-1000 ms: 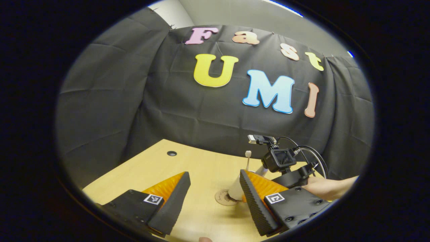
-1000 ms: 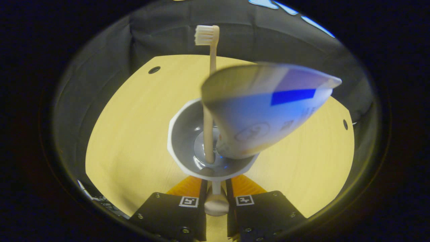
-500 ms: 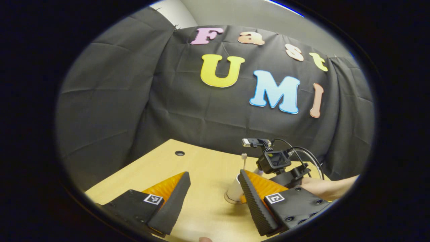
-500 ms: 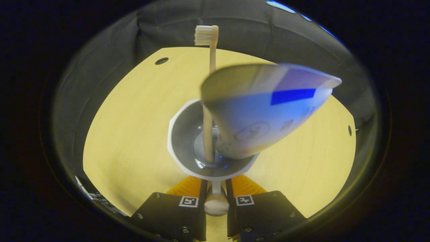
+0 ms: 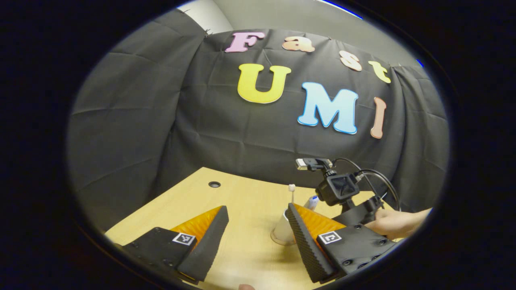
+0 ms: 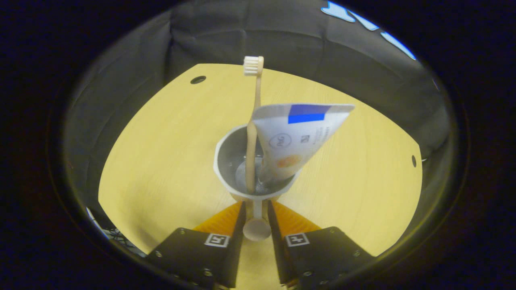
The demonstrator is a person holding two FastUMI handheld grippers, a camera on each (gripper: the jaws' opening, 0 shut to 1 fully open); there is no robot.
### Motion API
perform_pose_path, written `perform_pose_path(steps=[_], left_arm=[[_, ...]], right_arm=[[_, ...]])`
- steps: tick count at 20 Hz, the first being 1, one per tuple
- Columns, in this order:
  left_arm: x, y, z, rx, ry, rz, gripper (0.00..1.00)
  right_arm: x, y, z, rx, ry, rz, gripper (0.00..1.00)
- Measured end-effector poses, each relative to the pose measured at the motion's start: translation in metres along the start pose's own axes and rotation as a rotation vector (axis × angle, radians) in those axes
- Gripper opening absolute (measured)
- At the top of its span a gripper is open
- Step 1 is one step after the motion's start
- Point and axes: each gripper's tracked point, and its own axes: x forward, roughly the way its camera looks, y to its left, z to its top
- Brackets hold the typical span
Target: Put the toothbrush and toothpaste on the desktop into the cup, then pick up the cup and place it on the coaster on the desktop.
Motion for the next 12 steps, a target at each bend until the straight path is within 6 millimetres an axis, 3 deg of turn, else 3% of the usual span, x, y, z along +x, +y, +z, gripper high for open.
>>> perform_pose_path(steps=[1,3,4,5,7,8,11,12], left_arm=[[0.001,-0.003,0.002,0.006,-0.005,-0.007,0.95],[0.003,-0.013,0.006,0.015,-0.015,-0.022,0.95],[0.004,-0.019,0.008,0.021,-0.018,-0.032,0.95],[0.004,-0.026,0.008,0.026,-0.016,-0.044,0.95],[0.005,-0.042,0.009,0.035,-0.016,-0.066,0.93],[0.005,-0.049,0.01,0.043,-0.017,-0.073,0.95],[0.003,-0.075,0.017,0.077,-0.033,-0.099,0.95],[0.003,-0.083,0.017,0.088,-0.039,-0.107,0.95]], right_arm=[[-0.008,-0.002,0.0,-0.001,-0.016,-0.005,0.46],[-0.023,-0.006,-0.008,0.005,-0.04,-0.007,0.48],[-0.031,-0.011,-0.014,0.008,-0.05,-0.011,0.58],[-0.04,-0.018,-0.019,0.016,-0.064,-0.019,0.58],[-0.064,-0.029,-0.028,0.049,-0.101,-0.024,0.64],[-0.075,-0.036,-0.031,0.074,-0.131,-0.033,0.73],[-0.117,-0.06,-0.033,0.144,-0.248,-0.053,0.75],[-0.13,-0.07,-0.033,0.165,-0.292,-0.07,0.83]])
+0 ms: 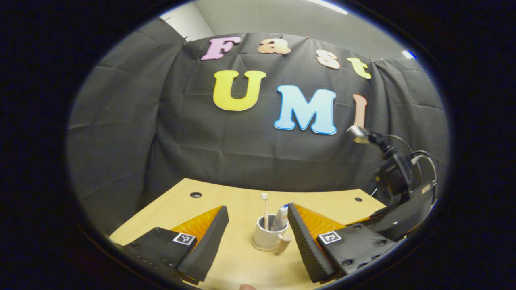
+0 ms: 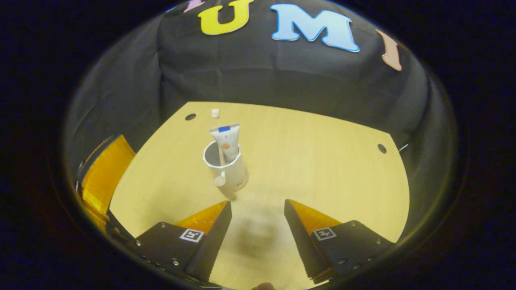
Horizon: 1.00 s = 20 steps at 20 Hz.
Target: Put the toothbrush and toothpaste on the desktop into the cup, then pick up the cup and place it on the coaster on the desktop.
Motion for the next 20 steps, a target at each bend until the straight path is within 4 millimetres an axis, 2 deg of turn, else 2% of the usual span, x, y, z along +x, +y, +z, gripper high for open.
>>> perform_pose_path(steps=[7,15,20], left_arm=[[0.001,-0.053,0.027,0.03,-0.049,-0.039,0.93],[-0.02,-0.093,0.049,0.023,-0.107,-0.008,0.94],[-0.029,-0.098,0.054,0.033,-0.124,0.032,0.93]], right_arm=[[-0.091,-0.072,0.047,0.032,-0.38,-0.105,0.84],[-0.138,-0.083,0.052,-0.065,-0.73,-0.108,0.84],[-0.139,-0.073,0.049,-0.074,-0.739,-0.057,0.83]])
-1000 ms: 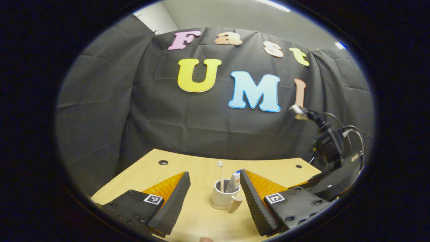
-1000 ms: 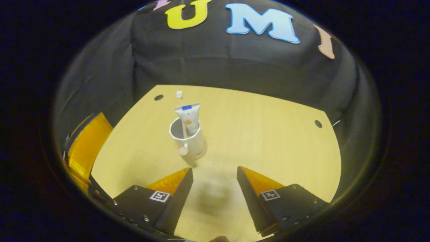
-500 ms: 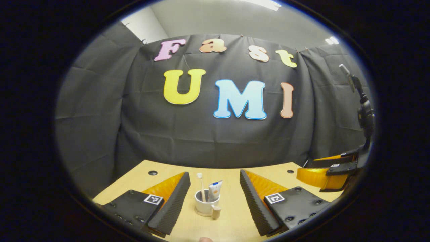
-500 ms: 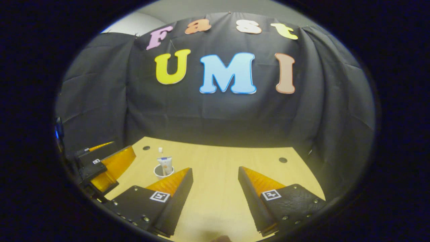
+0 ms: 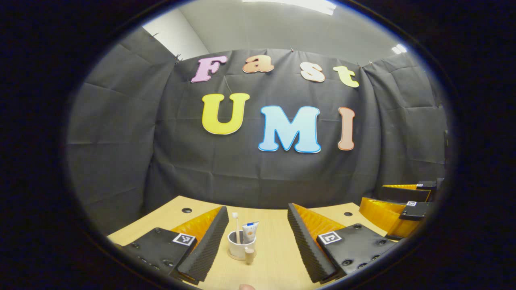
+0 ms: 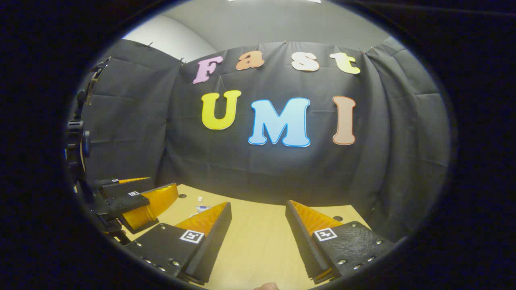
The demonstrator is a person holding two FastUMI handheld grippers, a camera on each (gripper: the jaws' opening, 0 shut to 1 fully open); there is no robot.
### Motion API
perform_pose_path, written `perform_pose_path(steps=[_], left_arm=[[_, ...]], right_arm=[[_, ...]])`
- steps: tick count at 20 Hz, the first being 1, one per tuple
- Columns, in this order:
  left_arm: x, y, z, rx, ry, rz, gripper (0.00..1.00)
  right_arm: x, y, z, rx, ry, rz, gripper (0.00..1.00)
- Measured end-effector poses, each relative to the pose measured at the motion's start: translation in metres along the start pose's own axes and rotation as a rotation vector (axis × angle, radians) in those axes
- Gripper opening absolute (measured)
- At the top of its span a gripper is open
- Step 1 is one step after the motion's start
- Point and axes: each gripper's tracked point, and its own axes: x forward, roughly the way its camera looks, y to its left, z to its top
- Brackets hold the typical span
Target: Put the toothbrush and toothpaste on the desktop into the cup, then pick up the cup and place it on the coaster on the desktop.
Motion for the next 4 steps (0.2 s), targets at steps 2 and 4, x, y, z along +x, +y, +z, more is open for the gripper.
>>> perform_pose_path(steps=[2,4], left_arm=[[-0.0018,0.001,0.0031,0.0,-0.005,-0.002,0.93],[-0.0025,0.0065,0.006,0.002,-0.008,-0.007,0.93]], right_arm=[[0.0003,0.002,0.0042,0.006,-0.008,0.005,0.83],[0.0007,-0.0003,0.007,-0.003,-0.018,-0.015,0.83]])
